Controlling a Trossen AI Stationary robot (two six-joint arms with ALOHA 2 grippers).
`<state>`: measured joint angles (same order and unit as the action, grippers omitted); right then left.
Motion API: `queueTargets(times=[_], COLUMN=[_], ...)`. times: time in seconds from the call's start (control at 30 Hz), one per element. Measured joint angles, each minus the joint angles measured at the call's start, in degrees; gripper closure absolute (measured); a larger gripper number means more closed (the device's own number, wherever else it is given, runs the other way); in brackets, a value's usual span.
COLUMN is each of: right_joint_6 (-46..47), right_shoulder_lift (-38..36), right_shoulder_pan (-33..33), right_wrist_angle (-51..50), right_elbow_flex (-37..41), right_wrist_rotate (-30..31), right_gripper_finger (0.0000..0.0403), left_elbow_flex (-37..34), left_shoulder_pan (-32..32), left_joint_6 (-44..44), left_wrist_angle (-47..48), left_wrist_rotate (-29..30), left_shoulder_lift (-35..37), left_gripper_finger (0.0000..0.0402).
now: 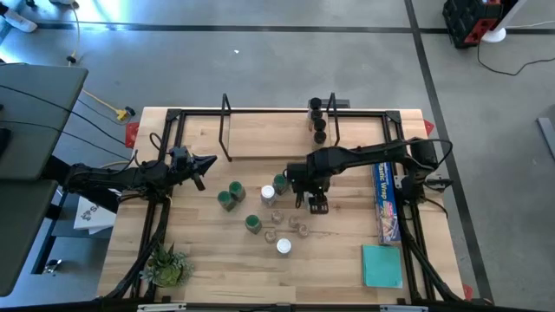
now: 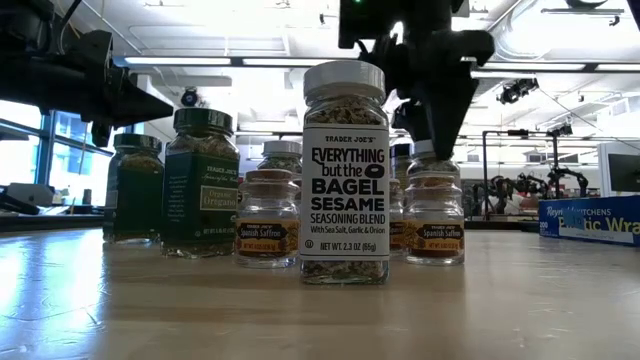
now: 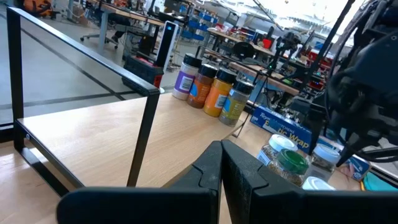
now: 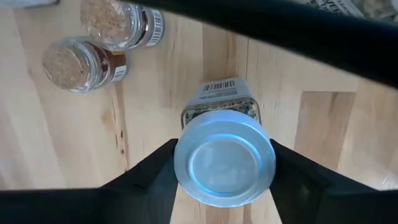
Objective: Shelf spices
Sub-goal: Put the middle right white seasoning bottle on the shelf
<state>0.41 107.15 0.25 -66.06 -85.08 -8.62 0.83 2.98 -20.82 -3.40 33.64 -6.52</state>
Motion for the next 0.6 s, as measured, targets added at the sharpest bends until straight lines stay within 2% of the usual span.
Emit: queueTargets(times=[0.1, 0.2, 0.43, 0.6], right_joint_6=[2.76, 9.77, 37.30, 51.86], right_shoulder_lift=[0.00, 0.00, -0.02, -1.35], right_shoulder_pan=[-0.65, -1.22, -2.40, -2.11], right_wrist_angle=[0.01, -1.39, -10.96, -9.00], right_elbow_flex=[0.00, 0.00, 0.09, 0.09], right_wrist_rotate=[-1.66, -1.97, -5.21, -5.14], right_gripper_finger=[0.0211, 0.0211, 0.0211, 0.0200], left_elbow_flex=[0.00, -0.01, 0.00, 0.01], left_shoulder_pan=[0.00, 0.00, 0.01, 0.00], left_joint_6=[0.00, 0.00, 0.00, 0.00], left_wrist_angle=[0.00, 0.00, 0.00, 0.00], left_wrist_rotate=[-0.01, 0.00, 0.00, 0.00], left_shoulder_lift=[-0.01, 0.00, -0.02, -0.02], left_gripper_finger=[0.0396, 0.0396, 0.0396, 0.0396])
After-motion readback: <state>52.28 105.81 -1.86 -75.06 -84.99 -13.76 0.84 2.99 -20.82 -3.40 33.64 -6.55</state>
